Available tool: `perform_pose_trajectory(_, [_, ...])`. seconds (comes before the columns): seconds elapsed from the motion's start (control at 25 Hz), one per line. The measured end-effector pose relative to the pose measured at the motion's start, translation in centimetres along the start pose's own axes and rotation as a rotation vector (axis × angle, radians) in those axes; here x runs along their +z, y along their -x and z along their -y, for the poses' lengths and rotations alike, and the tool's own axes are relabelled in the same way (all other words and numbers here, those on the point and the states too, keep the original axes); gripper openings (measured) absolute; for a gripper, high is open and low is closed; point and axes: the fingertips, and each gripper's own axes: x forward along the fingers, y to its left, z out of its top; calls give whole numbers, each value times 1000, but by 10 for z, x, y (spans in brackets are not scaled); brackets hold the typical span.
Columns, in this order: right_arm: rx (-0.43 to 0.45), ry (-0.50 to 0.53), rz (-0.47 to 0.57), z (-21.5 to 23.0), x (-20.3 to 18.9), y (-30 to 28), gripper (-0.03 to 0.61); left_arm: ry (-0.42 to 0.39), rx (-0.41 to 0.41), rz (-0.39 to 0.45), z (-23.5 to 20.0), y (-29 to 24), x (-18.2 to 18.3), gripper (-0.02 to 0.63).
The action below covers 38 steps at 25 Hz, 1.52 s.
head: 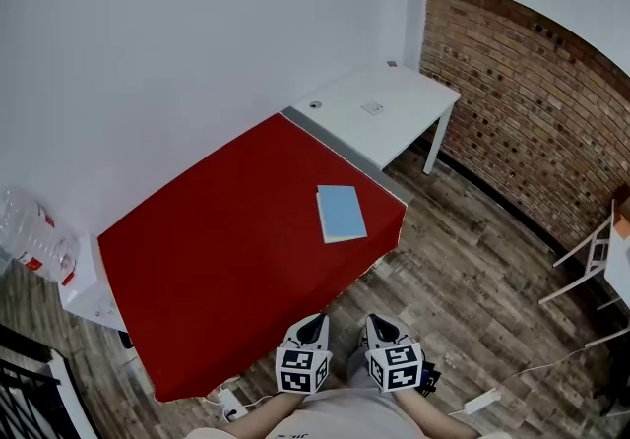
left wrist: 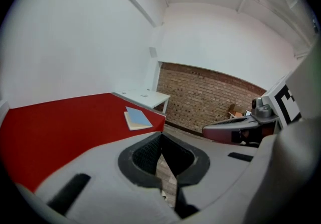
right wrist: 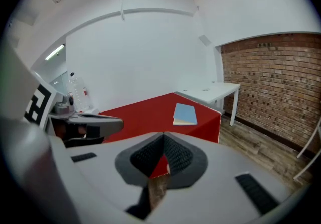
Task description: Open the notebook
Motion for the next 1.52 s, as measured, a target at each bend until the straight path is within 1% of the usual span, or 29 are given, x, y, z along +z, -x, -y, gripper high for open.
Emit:
perform_pose_trajectory(0.24, [23,35,3,64,55,-45,6,22,27,6,1,-79,48,6])
perform_pose_trajectory(0.4, [49,57,-5,103,83,-76,6,34,38,6,1,-131,76,6])
perform_pose_trajectory(0.6, [64,67,-5,135,110,-101,6,55,53,12,0,-167,100,6])
perform_pose_trajectory(0.76, [64,59,-9,142,121,-118,6,64,56,3,-11,-182,111,6])
perform_pose_trajectory(1.0, [57,43,-4,145,134,-136,6,55,48,-2,-25,-196,125,6])
perform_pose_trajectory(1.2, [43,30,-4,143,141,-150,6,52,35,-17,-40,-203,130,6])
perform_pose_trajectory(1.4, [33,25,-15,143,140,-158,8,72,24,-37,-49,-211,126,6])
perform_pose_trajectory(1.52, [30,18,-19,143,139,-163,6,60,28,-40,-53,-212,126,6])
